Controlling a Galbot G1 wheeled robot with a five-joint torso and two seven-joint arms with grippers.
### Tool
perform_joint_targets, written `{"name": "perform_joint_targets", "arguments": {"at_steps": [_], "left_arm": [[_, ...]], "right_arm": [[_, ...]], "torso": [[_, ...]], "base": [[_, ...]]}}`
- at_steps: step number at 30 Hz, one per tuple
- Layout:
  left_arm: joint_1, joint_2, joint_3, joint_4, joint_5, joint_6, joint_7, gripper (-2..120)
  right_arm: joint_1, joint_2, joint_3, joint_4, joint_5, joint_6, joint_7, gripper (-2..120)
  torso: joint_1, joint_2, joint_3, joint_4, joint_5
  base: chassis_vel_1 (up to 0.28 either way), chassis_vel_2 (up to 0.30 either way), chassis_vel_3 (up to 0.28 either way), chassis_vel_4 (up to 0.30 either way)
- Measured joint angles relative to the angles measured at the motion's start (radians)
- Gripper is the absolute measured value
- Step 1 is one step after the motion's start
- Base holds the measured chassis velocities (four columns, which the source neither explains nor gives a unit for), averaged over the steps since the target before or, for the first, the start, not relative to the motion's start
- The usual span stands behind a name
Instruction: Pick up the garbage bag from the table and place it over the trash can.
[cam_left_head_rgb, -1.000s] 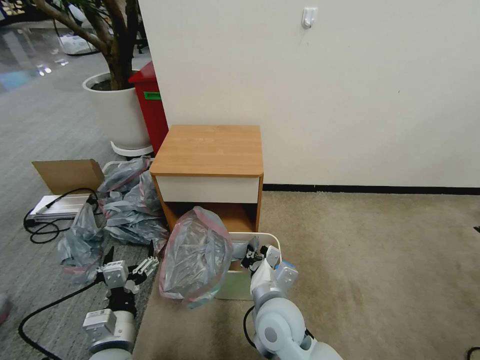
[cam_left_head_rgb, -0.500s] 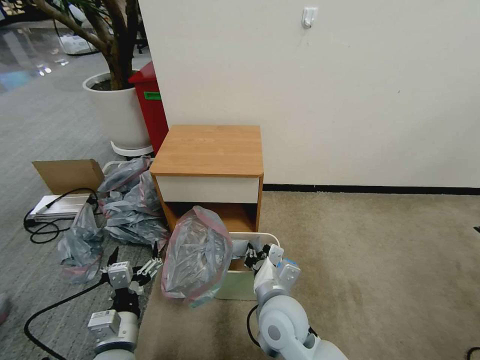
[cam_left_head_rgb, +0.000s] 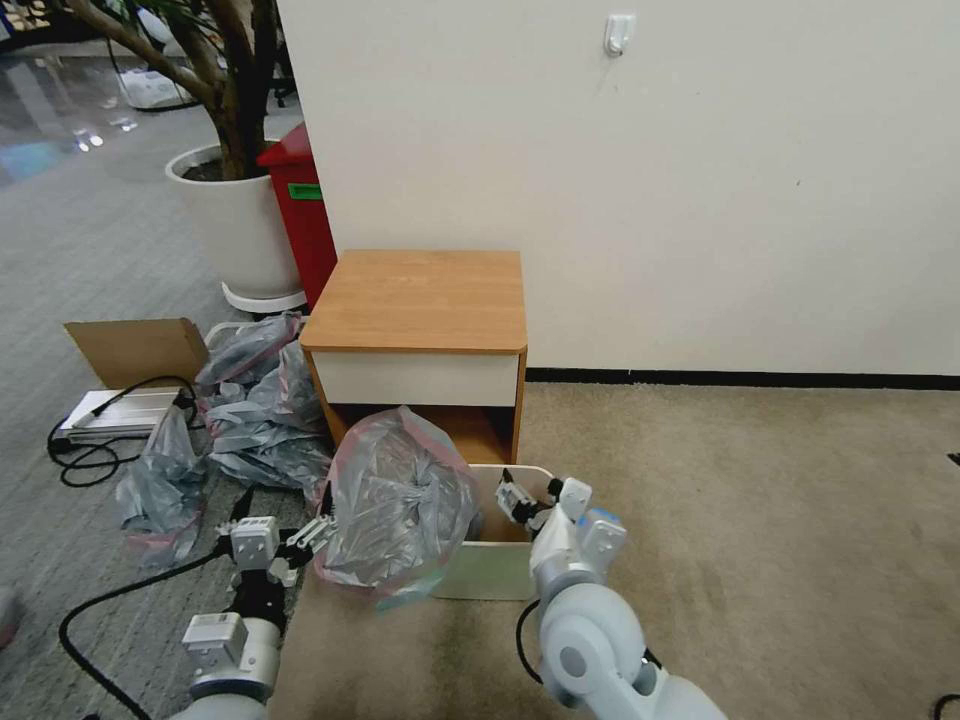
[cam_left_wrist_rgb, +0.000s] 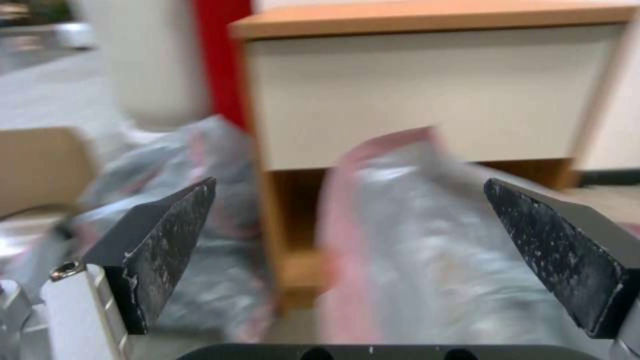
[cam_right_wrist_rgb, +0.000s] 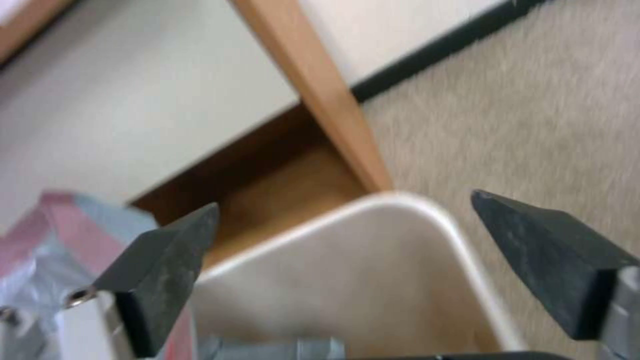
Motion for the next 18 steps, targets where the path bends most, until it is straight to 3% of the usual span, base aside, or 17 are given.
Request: {"name": "perform_joint_targets", "arguments": {"at_steps": [1, 5, 7, 9, 11, 18], "left_arm": [[0.000, 0.000, 0.000, 0.000, 0.000, 0.000, 0.000, 100], [-0.034, 0.056, -0.013, -0.052, -0.083, 0.028, 0.128, 100], [-0.041, 0.069, -0.014, -0.061, -0.103, 0.041, 0.138, 100], [-0.064, 0.112, -0.017, -0.068, -0.127, 0.108, 0.137, 100], [-0.068, 0.118, -0.018, -0.065, -0.128, 0.115, 0.133, 100], [-0.137, 0.171, 0.044, 0.022, -0.154, 0.245, -0.063, 100]], "right_arm": [[0.000, 0.000, 0.000, 0.000, 0.000, 0.000, 0.000, 99], [-0.025, 0.000, 0.048, 0.015, -0.051, 0.033, -0.040, 100], [-0.030, 0.000, 0.057, 0.018, -0.060, 0.039, -0.049, 100], [-0.048, 0.004, 0.080, 0.028, -0.081, 0.059, -0.069, 100], [-0.051, 0.005, 0.083, 0.030, -0.084, 0.062, -0.072, 100], [-0.128, 0.004, 0.141, 0.072, -0.106, 0.090, -0.107, 100]], "torso": [[0.000, 0.000, 0.000, 0.0000, 0.0000], [0.000, 0.000, 0.000, 0.0000, -0.0001], [0.000, 0.000, 0.000, -0.0001, -0.0001], [0.000, 0.000, 0.000, -0.0001, 0.0001], [0.000, 0.000, 0.000, -0.0001, 0.0000], [0.000, 0.000, 0.000, 0.0000, -0.0002]], "base": [[0.000, 0.000, 0.000, 0.000], [0.000, 0.000, 0.000, 0.000], [0.000, 0.000, 0.000, 0.000], [0.000, 0.000, 0.000, 0.000], [0.000, 0.000, 0.000, 0.000], [0.000, 0.000, 0.000, 0.000]]}}
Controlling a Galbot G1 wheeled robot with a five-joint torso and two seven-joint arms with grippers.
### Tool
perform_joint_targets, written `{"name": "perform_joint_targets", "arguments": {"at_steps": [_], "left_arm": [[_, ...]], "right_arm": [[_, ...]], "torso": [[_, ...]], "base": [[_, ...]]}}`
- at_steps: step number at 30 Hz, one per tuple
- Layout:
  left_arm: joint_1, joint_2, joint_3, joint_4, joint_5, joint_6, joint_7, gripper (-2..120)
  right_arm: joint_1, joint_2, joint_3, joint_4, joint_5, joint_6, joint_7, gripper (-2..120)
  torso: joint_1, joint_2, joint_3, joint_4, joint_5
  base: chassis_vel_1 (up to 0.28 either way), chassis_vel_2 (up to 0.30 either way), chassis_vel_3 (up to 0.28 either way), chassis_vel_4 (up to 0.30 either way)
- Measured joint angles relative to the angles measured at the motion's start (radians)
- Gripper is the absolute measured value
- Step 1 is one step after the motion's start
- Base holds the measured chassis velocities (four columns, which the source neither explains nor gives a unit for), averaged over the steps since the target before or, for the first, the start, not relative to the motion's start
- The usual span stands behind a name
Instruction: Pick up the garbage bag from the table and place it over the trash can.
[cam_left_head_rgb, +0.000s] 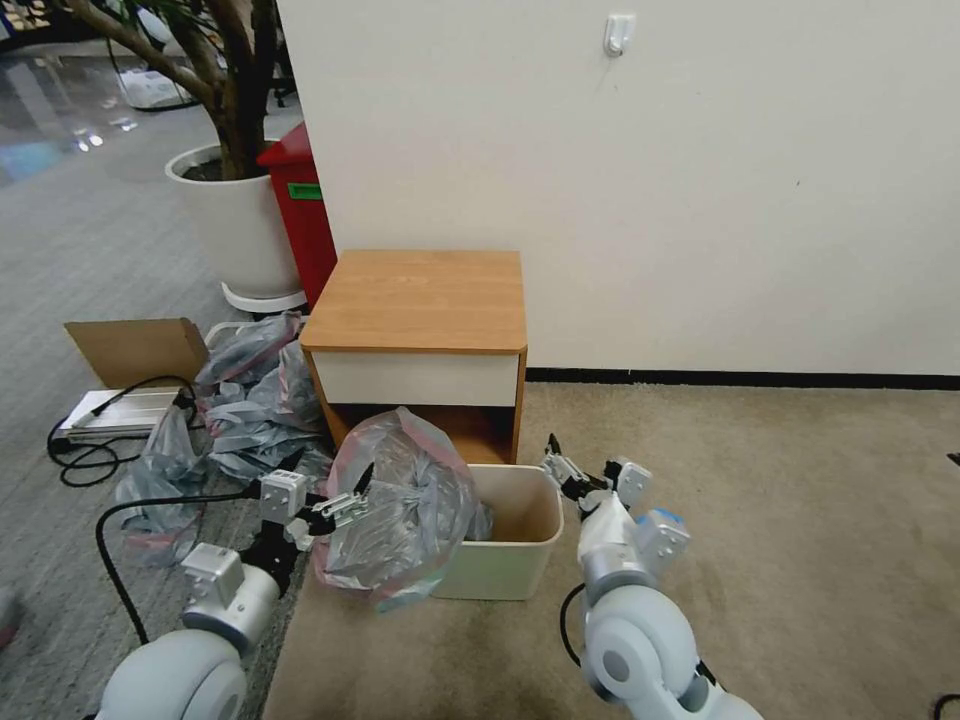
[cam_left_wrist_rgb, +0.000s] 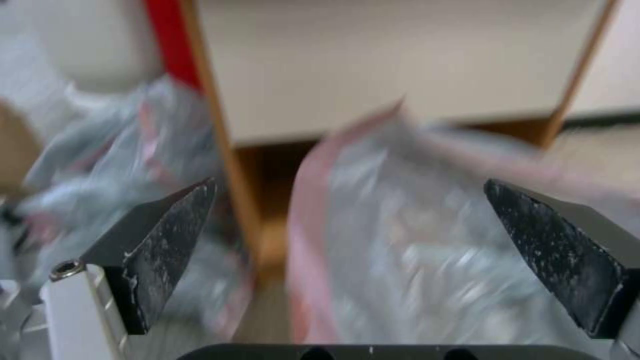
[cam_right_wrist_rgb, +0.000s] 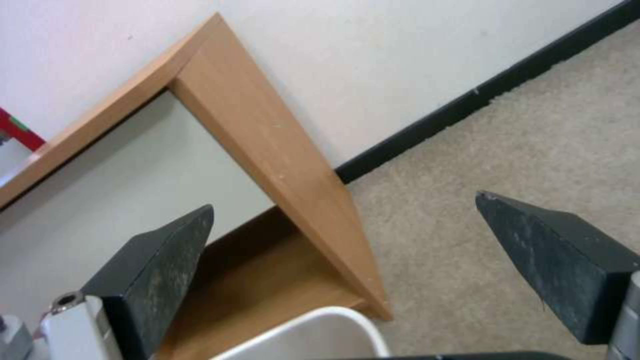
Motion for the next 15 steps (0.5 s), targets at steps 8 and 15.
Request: {"name": "perform_joint_targets", "arguments": {"at_steps": [8, 15], "left_arm": [[-0.095, -0.007, 0.084, 0.065, -0.007, 0.156, -0.048, 100], [-0.161, -0.026, 0.136, 0.102, -0.017, 0.174, -0.023, 100]], "right_arm": [[-0.070, 0.001, 0.047, 0.037, -0.032, 0.028, -0.018, 100], [-0.101, 0.008, 0.077, 0.049, -0.054, 0.037, -0.036, 100]], "torso": [[0.000, 0.000, 0.000, -0.0001, 0.0000], [0.000, 0.000, 0.000, -0.0001, 0.0002]], "base": [[0.000, 0.000, 0.000, 0.000], [0.000, 0.000, 0.000, 0.000]]}}
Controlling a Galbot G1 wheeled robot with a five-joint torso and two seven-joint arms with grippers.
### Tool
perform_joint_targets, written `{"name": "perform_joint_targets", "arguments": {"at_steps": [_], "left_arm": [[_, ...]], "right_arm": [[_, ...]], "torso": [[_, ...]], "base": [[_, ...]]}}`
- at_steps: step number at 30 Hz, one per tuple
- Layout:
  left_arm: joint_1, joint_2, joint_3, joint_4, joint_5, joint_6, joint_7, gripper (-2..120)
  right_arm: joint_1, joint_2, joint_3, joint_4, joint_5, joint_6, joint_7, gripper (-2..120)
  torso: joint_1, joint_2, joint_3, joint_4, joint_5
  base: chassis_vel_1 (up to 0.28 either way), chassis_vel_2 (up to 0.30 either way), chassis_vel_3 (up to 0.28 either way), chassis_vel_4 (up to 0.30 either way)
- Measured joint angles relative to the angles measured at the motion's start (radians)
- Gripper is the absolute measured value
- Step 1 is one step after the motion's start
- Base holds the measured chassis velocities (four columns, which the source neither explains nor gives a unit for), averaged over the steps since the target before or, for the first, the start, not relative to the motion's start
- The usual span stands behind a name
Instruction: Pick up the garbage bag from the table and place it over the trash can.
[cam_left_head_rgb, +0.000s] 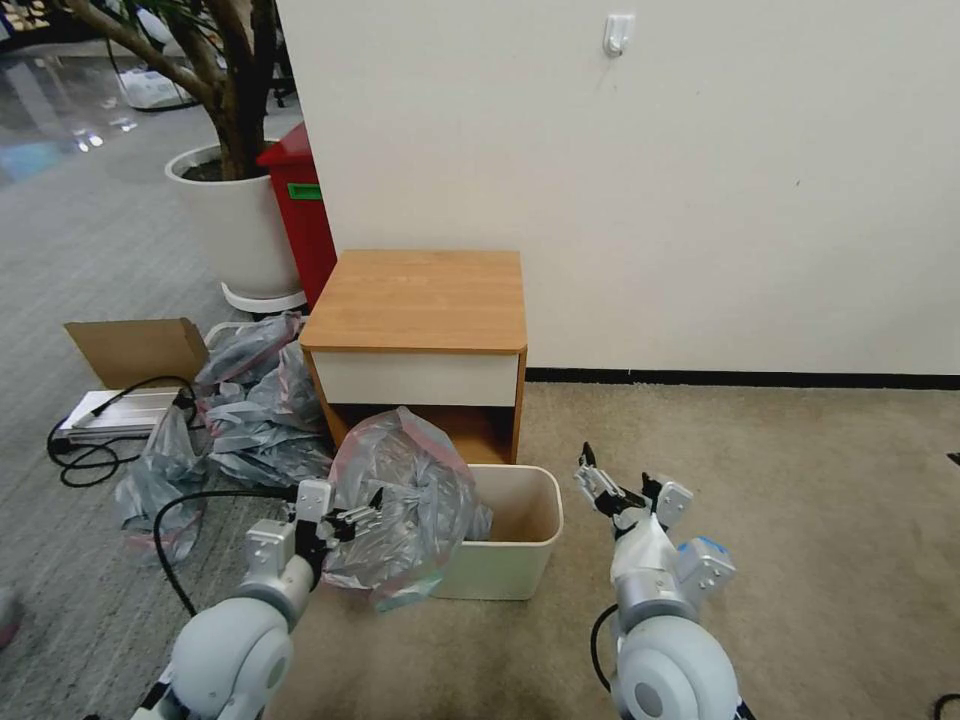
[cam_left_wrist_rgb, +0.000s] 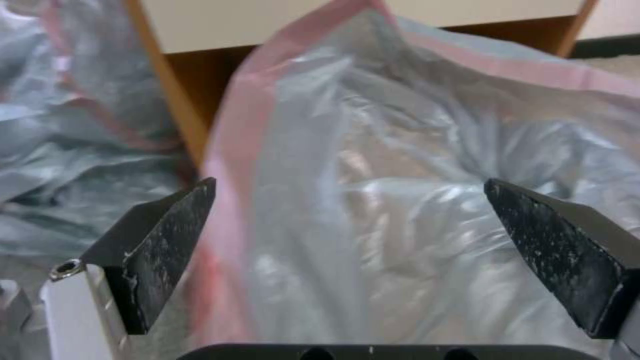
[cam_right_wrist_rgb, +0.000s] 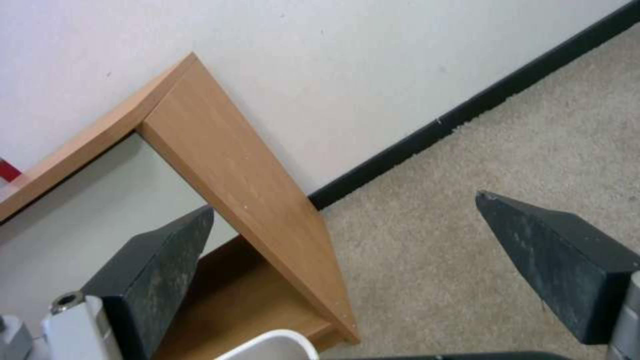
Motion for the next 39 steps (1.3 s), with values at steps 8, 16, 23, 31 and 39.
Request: {"name": "perform_joint_targets", "arguments": {"at_steps": [8, 16, 23, 31, 39], "left_arm": [[-0.058, -0.023, 0.043, 0.053, -0.037, 0.032, 0.006, 100], [-0.099, -0.047, 0.077, 0.094, -0.038, 0.047, -0.006, 100], [-0.157, -0.090, 0.137, 0.130, -0.113, 0.098, -0.058, 100], [-0.150, -0.090, 0.126, 0.125, -0.115, 0.076, -0.076, 100], [-0.132, -0.081, 0.076, 0.099, -0.174, 0.081, -0.091, 100]], "right_arm": [[-0.015, 0.019, -0.002, 0.000, -0.036, 0.012, -0.018, 100], [-0.035, 0.024, 0.005, -0.004, -0.062, 0.025, -0.029, 100], [-0.050, 0.030, 0.005, 0.001, -0.081, 0.030, -0.035, 100], [-0.057, 0.031, 0.012, -0.003, -0.085, 0.036, -0.041, 100], [-0.041, 0.040, -0.009, -0.024, -0.090, 0.037, -0.045, 100]], "torso": [[0.000, 0.000, 0.000, 0.0000, 0.0000], [0.000, 0.000, 0.000, 0.0000, 0.0000], [0.000, 0.000, 0.000, -0.0001, -0.0001], [0.000, 0.000, 0.000, 0.0000, -0.0001], [0.000, 0.000, 0.000, 0.0001, 0.0000]], "base": [[0.000, 0.000, 0.000, 0.000], [0.000, 0.000, 0.000, 0.000], [0.000, 0.000, 0.000, 0.000], [0.000, 0.000, 0.000, 0.000], [0.000, 0.000, 0.000, 0.000]]}}
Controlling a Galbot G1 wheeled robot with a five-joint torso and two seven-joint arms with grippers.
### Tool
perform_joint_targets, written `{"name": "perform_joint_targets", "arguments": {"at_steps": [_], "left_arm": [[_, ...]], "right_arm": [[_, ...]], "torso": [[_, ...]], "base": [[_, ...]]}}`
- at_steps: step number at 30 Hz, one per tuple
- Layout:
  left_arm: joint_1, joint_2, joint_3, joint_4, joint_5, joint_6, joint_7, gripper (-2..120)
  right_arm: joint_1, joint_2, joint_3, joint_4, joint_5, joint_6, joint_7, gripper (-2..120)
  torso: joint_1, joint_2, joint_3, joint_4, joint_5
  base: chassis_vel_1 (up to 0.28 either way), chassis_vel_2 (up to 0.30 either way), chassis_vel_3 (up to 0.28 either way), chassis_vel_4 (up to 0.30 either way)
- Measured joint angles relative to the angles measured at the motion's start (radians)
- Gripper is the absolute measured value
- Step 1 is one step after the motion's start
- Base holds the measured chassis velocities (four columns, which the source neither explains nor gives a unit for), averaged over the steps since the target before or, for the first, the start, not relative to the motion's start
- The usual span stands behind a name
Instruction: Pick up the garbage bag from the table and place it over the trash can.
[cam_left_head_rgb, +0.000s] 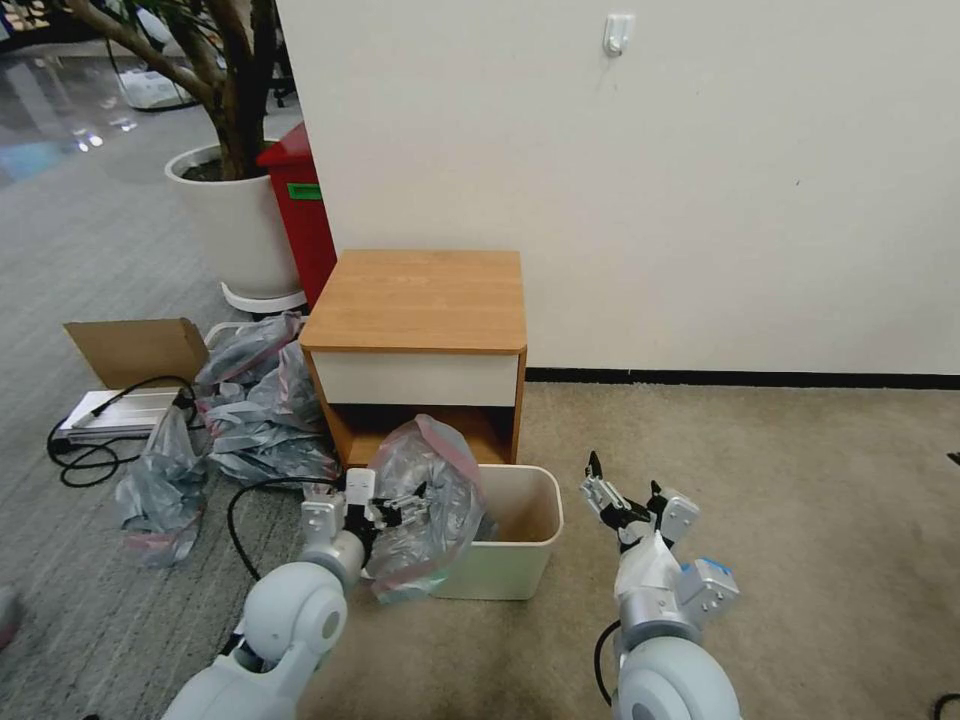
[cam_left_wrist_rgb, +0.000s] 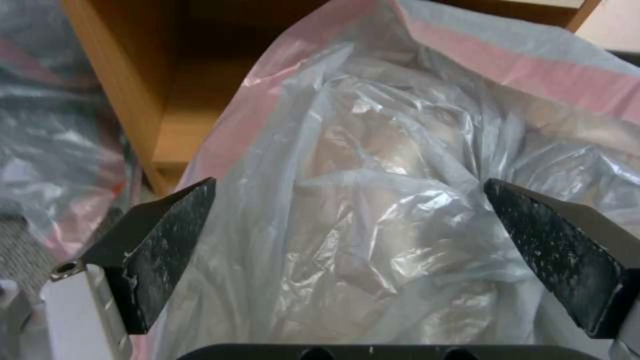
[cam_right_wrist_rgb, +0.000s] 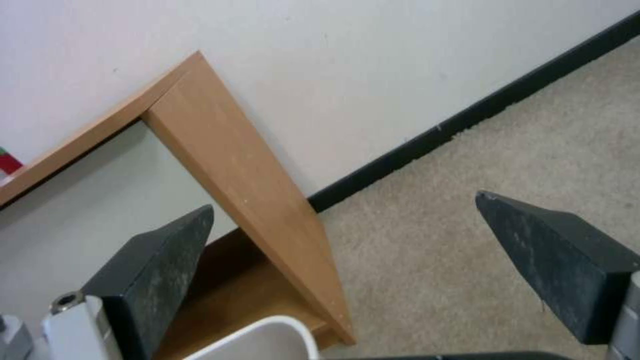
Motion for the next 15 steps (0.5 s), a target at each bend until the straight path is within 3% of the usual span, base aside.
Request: {"name": "perform_joint_targets", "arguments": {"at_steps": [15], "left_arm": [[-0.001, -0.026, 0.017, -0.018, -0.004, 0.036, -0.069, 100]], "right_arm": [[-0.016, -0.003, 0.003, -0.002, -0.015, 0.005, -0.008, 100]], "torso": [[0.000, 0.000, 0.000, -0.0001, 0.0000]], "base": [[0.000, 0.000, 0.000, 0.000]]}}
